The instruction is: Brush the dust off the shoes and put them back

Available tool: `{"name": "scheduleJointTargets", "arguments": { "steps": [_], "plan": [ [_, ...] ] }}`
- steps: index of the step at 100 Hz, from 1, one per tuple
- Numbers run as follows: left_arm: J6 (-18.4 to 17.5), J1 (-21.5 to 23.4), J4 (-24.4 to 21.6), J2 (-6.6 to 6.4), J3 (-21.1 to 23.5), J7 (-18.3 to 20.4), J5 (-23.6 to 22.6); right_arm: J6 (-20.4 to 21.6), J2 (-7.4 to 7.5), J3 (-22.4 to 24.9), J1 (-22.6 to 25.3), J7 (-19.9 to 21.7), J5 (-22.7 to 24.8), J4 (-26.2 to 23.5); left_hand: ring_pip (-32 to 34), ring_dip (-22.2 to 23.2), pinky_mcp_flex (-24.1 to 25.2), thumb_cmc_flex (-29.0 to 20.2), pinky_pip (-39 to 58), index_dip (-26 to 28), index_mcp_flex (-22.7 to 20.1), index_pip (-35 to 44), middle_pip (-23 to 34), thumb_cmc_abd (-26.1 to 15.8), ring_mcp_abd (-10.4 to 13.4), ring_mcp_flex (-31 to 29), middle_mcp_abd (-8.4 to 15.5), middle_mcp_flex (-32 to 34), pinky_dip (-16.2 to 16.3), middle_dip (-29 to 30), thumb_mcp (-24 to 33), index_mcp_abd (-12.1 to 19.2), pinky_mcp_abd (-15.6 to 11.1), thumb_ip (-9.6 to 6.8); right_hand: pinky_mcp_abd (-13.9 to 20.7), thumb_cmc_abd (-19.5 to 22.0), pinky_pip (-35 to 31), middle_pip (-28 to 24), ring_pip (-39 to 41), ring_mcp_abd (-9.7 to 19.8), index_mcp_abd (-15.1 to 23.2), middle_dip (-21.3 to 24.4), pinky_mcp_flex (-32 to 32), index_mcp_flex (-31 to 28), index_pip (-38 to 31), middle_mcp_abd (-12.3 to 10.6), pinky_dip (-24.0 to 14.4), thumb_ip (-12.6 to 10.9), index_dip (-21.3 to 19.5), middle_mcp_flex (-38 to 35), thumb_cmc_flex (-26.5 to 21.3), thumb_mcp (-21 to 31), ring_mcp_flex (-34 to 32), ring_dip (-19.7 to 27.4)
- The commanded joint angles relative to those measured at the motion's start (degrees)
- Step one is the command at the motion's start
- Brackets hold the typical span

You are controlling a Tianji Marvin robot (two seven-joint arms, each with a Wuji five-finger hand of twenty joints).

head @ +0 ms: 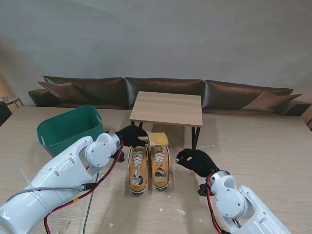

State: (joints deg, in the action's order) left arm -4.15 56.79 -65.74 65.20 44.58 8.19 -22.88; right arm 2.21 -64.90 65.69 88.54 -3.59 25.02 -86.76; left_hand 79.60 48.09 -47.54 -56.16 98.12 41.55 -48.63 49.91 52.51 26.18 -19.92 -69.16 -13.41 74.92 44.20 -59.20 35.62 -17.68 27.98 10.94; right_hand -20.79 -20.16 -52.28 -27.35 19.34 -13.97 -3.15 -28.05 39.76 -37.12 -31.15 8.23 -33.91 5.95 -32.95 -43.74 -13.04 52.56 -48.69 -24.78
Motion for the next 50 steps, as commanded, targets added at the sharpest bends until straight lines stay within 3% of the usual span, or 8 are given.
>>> {"name": "scheduleJointTargets", "arguments": {
  "steps": [1, 27, 50],
  "plan": [
    [0.80, -0.32, 1.22, 0.75, -0.49, 0.94, 0.37, -0.04, -0.10, -0.18, 0.41, 0.87, -0.09, -0.33, 5.31, -0.09, -0.35, -2.71, 3.37, 0.43, -0.60, 0.20, 0.41, -3.11, -4.63, -3.23, -1.79, 3.39, 0.12, 0.16, -0.13, 0.19, 0.08, -0.14, -1.15, 2.09, -1.28, -0.83, 0.64, -0.29, -0.03, 0.28, -17.56, 0.07, -0.64, 0.98, -0.20, -1.15, 0.76, -1.26, 0.52, -0.62, -1.02, -0.47],
    [2.52, -1.14, 4.95, 1.49, -2.93, 0.73, 1.51, -0.54, -0.17, -0.29, 0.20, 0.87, -0.43, 0.03, 5.31, -0.06, -0.19, -2.78, 3.62, 0.38, -0.64, 0.27, 0.49, -3.01, -5.00, -3.21, -2.09, 3.40, 0.17, 0.08, -0.08, -0.03, 0.11, -0.19, -1.18, 2.11, -1.29, -0.87, 0.68, -0.34, -0.12, 0.27, -17.56, 0.01, -0.66, 1.03, -0.19, -1.15, 0.77, -1.30, 0.43, -0.67, -1.06, -0.49],
    [4.38, 0.88, 0.97, -0.49, -1.51, 3.96, -1.66, -0.54, -0.16, -0.39, 0.09, 1.02, -0.59, 0.27, 5.40, -0.02, -0.29, -2.60, 3.78, 0.40, -0.64, 0.33, 0.56, -3.17, -4.63, -3.21, -1.66, 3.36, 0.16, 0.02, -0.23, 0.30, 0.04, -0.16, -1.19, 2.22, -1.32, -0.87, 0.69, -0.42, -0.17, 0.28, -17.53, 0.02, -0.67, 1.06, -0.19, -1.15, 0.78, -1.38, 0.55, -0.70, -1.06, -0.49]
  ]
}}
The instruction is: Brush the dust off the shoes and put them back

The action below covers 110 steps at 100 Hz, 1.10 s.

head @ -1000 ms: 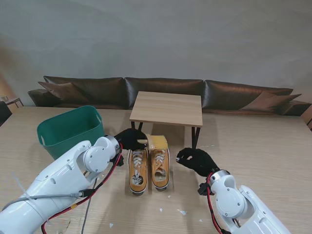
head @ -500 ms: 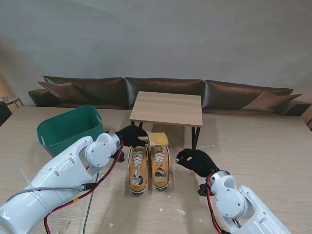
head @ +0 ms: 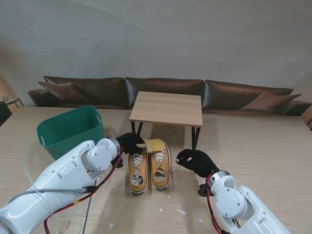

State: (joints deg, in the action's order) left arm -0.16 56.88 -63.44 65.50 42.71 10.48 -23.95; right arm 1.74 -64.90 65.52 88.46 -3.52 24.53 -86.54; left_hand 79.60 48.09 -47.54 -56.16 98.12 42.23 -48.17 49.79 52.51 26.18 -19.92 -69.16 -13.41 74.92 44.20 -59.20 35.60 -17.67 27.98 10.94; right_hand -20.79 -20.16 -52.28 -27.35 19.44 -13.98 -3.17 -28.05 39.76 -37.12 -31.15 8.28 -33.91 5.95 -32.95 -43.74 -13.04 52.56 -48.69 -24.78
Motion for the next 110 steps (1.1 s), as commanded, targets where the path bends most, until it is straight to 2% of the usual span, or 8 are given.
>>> {"name": "scheduleJointTargets", "arguments": {
  "steps": [1, 21, 45, 61, 87, 110],
  "plan": [
    [0.50, 0.93, -1.55, -0.88, 0.49, 1.84, -0.75, -0.08, -0.15, -0.22, 0.17, 0.96, -0.10, 0.06, 5.41, -0.03, -0.29, -2.58, 3.78, -0.29, -1.05, 0.45, 0.56, -3.21, -4.57, -3.22, -1.64, 3.37, 0.15, 0.02, -0.22, 0.34, 0.03, -0.16, -1.18, 2.21, -1.32, -0.83, 0.58, -0.50, -0.15, 0.30, -17.53, 0.13, -0.63, 1.08, -0.19, -1.14, 0.79, -1.29, 0.56, -0.70, -1.03, -0.49],
    [2.78, 4.09, -5.87, -2.54, 3.44, 4.20, -4.16, -0.21, -0.13, -0.32, 0.06, 1.26, -0.33, 0.18, 5.39, -0.04, -0.30, -2.67, 3.80, -0.39, -1.08, 0.38, 0.52, -3.19, -4.61, -3.22, -1.73, 3.37, 0.10, 0.02, -0.30, 0.14, -0.05, -0.19, -1.15, 2.33, -1.30, -0.87, 0.60, -0.42, -0.20, 0.29, -17.59, -0.01, -0.66, 0.99, -0.17, -1.14, 0.81, -1.35, 0.61, -0.79, -1.07, -0.49],
    [3.87, 7.54, -10.77, -4.18, 7.16, 7.30, -7.85, -0.50, -0.08, -0.36, 0.01, 1.69, -0.63, 0.12, 5.39, -0.04, -0.29, -2.69, 3.83, -0.37, -1.01, 0.40, 0.51, -3.28, -4.61, -3.22, -1.66, 3.37, 0.05, 0.01, -0.35, 0.17, -0.06, -0.22, -1.15, 2.51, -1.25, -0.83, 0.54, -0.41, -0.24, 0.30, -17.69, 0.10, -0.60, 1.13, -0.16, -1.10, 0.84, -1.26, 0.76, -1.06, -0.94, -0.47],
    [3.44, 8.71, -11.86, -4.40, 8.70, 7.13, -9.01, -0.49, -0.01, -0.42, 0.00, 2.04, -0.73, 0.11, 5.39, -0.04, -0.24, -2.68, 3.80, -0.33, -0.85, 0.39, 0.35, -3.34, -4.61, -3.22, -1.69, 3.34, 0.01, 0.07, -0.48, 0.21, -0.10, -0.20, -1.16, 2.52, -1.28, -0.83, 0.56, -0.31, -0.13, 0.31, -17.65, 0.07, -0.61, 0.96, -0.19, -1.11, 0.85, -1.20, 0.81, -1.09, -0.96, -0.48],
    [1.74, 8.22, -11.09, -4.02, 8.87, 5.75, -8.22, -0.64, -0.04, -0.53, -0.08, 2.03, -0.81, 0.16, 5.04, -0.16, 0.20, -2.86, 3.49, -0.31, -0.73, 0.44, -0.05, -3.41, -4.67, -3.20, -1.73, 3.30, -0.09, 0.17, -0.62, 0.25, -0.26, -0.23, -1.10, 2.49, -1.29, -0.88, 0.59, -0.42, -0.31, 0.30, -17.64, 0.03, -0.61, 1.08, -0.20, -1.13, 0.86, -1.26, 0.78, -1.07, -0.94, -0.49],
    [0.08, 8.74, -12.55, -3.69, 10.57, 4.22, -7.74, -0.50, -0.01, -0.52, -0.08, 2.19, -0.92, 0.26, 4.89, -0.20, 0.20, -2.92, 3.49, -0.33, -0.66, 0.58, -0.16, -3.42, -4.64, -3.20, -1.50, 3.33, -0.09, 0.09, -0.64, 0.40, -0.27, -0.23, -1.23, 2.54, -1.30, -0.91, 0.59, -0.41, -0.45, 0.30, -17.65, -0.04, -0.65, 1.06, -0.21, -1.11, 0.86, -1.27, 0.79, -1.09, -0.93, -0.49]
  ]
}}
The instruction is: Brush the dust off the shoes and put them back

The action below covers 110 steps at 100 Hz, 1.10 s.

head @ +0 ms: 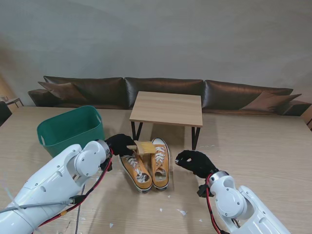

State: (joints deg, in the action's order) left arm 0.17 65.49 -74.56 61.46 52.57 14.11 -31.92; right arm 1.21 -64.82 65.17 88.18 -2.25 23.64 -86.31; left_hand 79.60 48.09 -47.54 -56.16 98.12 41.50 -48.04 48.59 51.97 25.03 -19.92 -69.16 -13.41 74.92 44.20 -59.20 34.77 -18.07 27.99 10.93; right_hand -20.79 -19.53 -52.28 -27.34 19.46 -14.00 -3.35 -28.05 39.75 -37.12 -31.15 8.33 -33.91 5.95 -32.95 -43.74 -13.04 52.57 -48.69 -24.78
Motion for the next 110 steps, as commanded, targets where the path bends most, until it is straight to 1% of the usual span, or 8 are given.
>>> {"name": "scheduleJointTargets", "arguments": {
  "steps": [1, 17, 32, 47, 71, 89, 99, 110],
  "plan": [
    [-0.26, 0.17, -1.55, 0.36, 0.80, 0.56, 0.29, 0.03, -0.09, -0.17, 0.19, 0.93, -0.02, 0.03, 4.88, -0.20, 0.19, -2.91, 3.49, 0.39, -0.77, 1.77, 0.39, -2.25, -4.63, -3.20, -1.53, 3.34, -0.09, 0.08, 0.18, 0.77, -0.27, -0.22, -1.23, 1.93, -1.30, -0.91, 0.60, -0.41, -0.27, 0.30, -17.65, 0.01, -0.62, 1.04, -0.21, -1.11, 0.86, -1.28, 0.79, -1.11, -0.99, -0.50],
    [-0.61, 0.37, -2.87, 0.41, 1.53, 0.74, 1.10, 0.06, -0.09, -0.17, 0.18, 0.93, -0.05, 0.07, 4.85, -0.19, 0.19, -2.92, 3.48, 0.34, -0.86, 1.81, 0.37, -2.28, -4.63, -3.21, -1.59, 3.33, -0.09, 0.02, 0.19, 0.69, -0.27, -0.22, -1.21, 1.86, -1.29, -0.90, 0.62, -0.47, -0.24, 0.31, -17.65, -0.02, -0.63, 1.06, -0.21, -1.12, 0.87, -1.26, 0.74, -1.05, -1.01, -0.50],
    [-1.29, -1.09, -1.90, 0.77, 0.12, 0.51, 2.47, 0.07, -0.12, -0.30, 0.10, 0.80, -0.02, 0.16, 4.84, -0.18, 0.19, -2.87, 3.48, 0.26, -0.86, 1.75, 0.43, -2.25, -4.63, -3.21, -1.62, 3.37, -0.08, -0.04, 0.19, 0.65, -0.27, -0.22, -1.13, 1.90, -1.32, -0.90, 0.64, -0.47, -0.26, 0.31, -17.63, 0.04, -0.62, 1.14, -0.21, -1.11, 0.88, -1.25, 0.78, -1.02, -1.02, -0.51],
    [-1.96, -3.63, 0.68, 1.56, -2.46, -0.57, 4.39, -0.06, -0.17, -0.41, -0.01, 0.61, 0.01, 0.28, 4.84, -0.17, 0.19, -2.83, 3.48, 0.26, -1.00, 1.79, 0.47, -2.17, -4.63, -3.21, -1.60, 3.38, -0.08, -0.07, 0.18, 0.58, -0.27, -0.22, -1.22, 1.86, -1.31, -0.92, 0.66, -0.41, -0.22, 0.30, -17.65, -0.03, -0.64, 1.05, -0.21, -1.11, 0.88, -1.27, 0.79, -0.99, -1.04, -0.51],
    [-3.47, -8.01, 6.11, 3.29, -6.95, -2.96, 7.45, -0.22, -0.22, -0.51, -0.19, 0.50, -0.01, 0.52, 4.89, -0.15, -0.14, -2.71, 3.47, 0.28, -1.04, 1.80, 0.63, -2.16, -4.41, -3.23, -1.45, 3.42, -0.16, -0.09, 0.30, 0.75, -0.26, -0.20, -1.19, 1.85, -1.33, -0.93, 0.68, -0.35, -0.22, 0.30, -17.63, -0.04, -0.63, 0.98, -0.20, -1.11, 0.90, -1.30, 0.74, -0.93, -1.07, -0.51],
    [-3.74, -10.60, 10.44, 4.46, -10.01, -4.03, 9.09, -0.25, -0.24, -0.56, -0.34, 0.43, -0.02, 0.68, 4.96, -0.15, -0.24, -2.64, 3.50, 0.30, -1.07, 1.82, 0.72, -2.10, -4.35, -3.24, -1.38, 3.43, -0.20, -0.05, 0.41, 0.67, -0.16, -0.17, -1.17, 1.87, -1.33, -0.93, 0.70, -0.49, -0.22, 0.30, -17.63, -0.05, -0.65, 1.01, -0.20, -1.09, 0.89, -1.29, 0.77, -0.97, -1.11, -0.52],
    [-3.33, -11.18, 11.96, 4.75, -11.05, -3.91, 9.69, -0.28, -0.27, -0.57, -0.43, 0.40, -0.12, 0.80, 5.00, -0.14, -0.24, -2.68, 3.50, 0.24, -1.19, 1.83, 0.73, -2.03, -4.42, -3.24, -1.55, 3.42, -0.22, -0.02, 0.50, 0.52, -0.15, -0.19, -1.26, 1.88, -1.29, -0.93, 0.65, -0.44, -0.26, 0.30, -17.70, 0.02, -0.62, 1.10, -0.19, -1.10, 0.90, -1.28, 0.75, -0.98, -1.01, -0.51],
    [-2.25, -10.90, 11.76, 4.31, -11.23, -2.76, 9.18, -0.29, -0.28, -0.57, -0.50, 0.38, -0.17, 0.91, 5.01, -0.15, -0.24, -2.68, 3.50, 0.19, -1.08, 1.79, 0.76, -2.06, -4.44, -3.23, -1.51, 3.41, -0.23, 0.00, 0.54, 0.65, -0.14, -0.20, -1.18, 1.98, -1.30, -0.93, 0.67, -0.61, -0.28, 0.30, -17.68, -0.01, -0.65, 1.11, -0.19, -1.09, 0.89, -1.28, 0.73, -1.07, -1.02, -0.52]
  ]
}}
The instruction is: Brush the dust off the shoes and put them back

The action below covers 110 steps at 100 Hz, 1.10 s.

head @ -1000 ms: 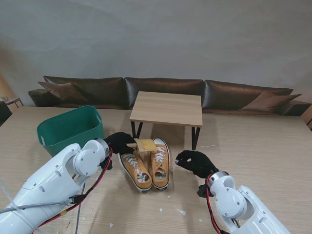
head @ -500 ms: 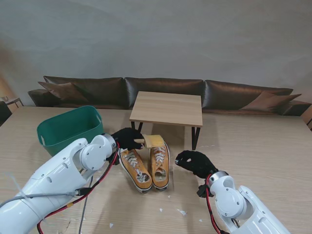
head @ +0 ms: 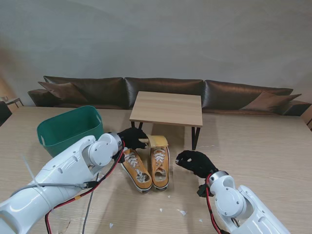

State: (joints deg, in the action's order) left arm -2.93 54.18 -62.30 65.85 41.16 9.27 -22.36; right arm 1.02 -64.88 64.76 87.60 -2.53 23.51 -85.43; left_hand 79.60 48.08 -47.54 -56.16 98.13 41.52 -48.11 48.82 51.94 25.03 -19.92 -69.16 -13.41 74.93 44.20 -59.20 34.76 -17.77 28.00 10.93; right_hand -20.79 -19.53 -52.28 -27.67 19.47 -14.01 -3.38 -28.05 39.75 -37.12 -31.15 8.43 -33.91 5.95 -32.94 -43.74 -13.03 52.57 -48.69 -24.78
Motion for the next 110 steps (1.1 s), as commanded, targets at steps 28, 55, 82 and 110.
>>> {"name": "scheduleJointTargets", "arguments": {
  "steps": [28, 55, 82, 110],
  "plan": [
    [3.14, 4.10, -6.64, -2.87, 3.70, 6.39, -5.50, -0.04, -0.19, -0.20, 0.01, 0.88, -0.13, 0.14, 5.07, -0.15, -0.24, -2.54, 3.50, 0.20, -1.00, 1.61, 0.86, -2.14, -4.19, -3.24, -1.30, 3.40, -0.27, 0.02, 0.42, 0.55, -0.24, -0.19, -1.20, 1.97, -1.28, -0.59, 0.69, -0.54, -0.27, 0.31, -17.70, -0.01, -0.63, 0.98, -0.19, -1.11, 0.91, -1.29, 0.77, -1.09, -1.08, -0.53],
    [4.74, 8.44, -12.49, -4.64, 8.44, 8.93, -10.42, -0.13, -0.08, -0.22, -0.03, 1.48, -0.27, 0.12, 5.09, -0.18, -0.25, -2.56, 3.52, 0.13, -1.04, 1.56, 0.84, -2.21, -4.15, -3.24, -1.28, 3.39, -0.31, 0.07, 0.32, 0.37, -0.29, -0.19, -1.23, 2.09, -1.27, -0.54, 0.65, -0.54, -0.25, 0.33, -17.73, 0.04, -0.59, 0.98, -0.20, -1.11, 0.91, -1.22, 0.80, -1.22, -1.01, -0.52],
    [4.28, 11.83, -16.95, -5.51, 12.75, 10.10, -13.64, -0.27, -0.01, -0.19, 0.06, 1.85, -0.44, -0.10, 5.09, -0.21, -0.24, -2.60, 3.54, 0.20, -0.93, 1.56, 0.77, -2.30, -4.11, -3.24, -1.27, 3.36, -0.34, 0.13, 0.20, 0.40, -0.30, -0.20, -1.20, 2.12, -1.26, -0.58, 0.75, -0.43, -0.35, 0.31, -17.76, 0.05, -0.58, 1.00, -0.23, -1.12, 0.91, -1.25, 0.82, -1.25, -1.16, -0.56],
    [3.93, 15.33, -21.29, -5.99, 16.34, 10.95, -15.29, -0.43, 0.02, -0.14, 0.16, 1.99, -0.43, -0.25, 5.08, -0.23, -0.16, -2.70, 3.48, 0.26, -0.81, 1.58, 0.72, -2.39, -4.10, -3.24, -1.19, 3.37, -0.38, 0.12, 0.02, 0.45, -0.40, -0.23, -1.21, 2.13, -1.27, -0.60, 0.75, -0.50, -0.26, 0.31, -17.73, 0.00, -0.63, 1.03, -0.24, -1.12, 0.90, -1.25, 0.84, -1.26, -1.12, -0.57]
  ]
}}
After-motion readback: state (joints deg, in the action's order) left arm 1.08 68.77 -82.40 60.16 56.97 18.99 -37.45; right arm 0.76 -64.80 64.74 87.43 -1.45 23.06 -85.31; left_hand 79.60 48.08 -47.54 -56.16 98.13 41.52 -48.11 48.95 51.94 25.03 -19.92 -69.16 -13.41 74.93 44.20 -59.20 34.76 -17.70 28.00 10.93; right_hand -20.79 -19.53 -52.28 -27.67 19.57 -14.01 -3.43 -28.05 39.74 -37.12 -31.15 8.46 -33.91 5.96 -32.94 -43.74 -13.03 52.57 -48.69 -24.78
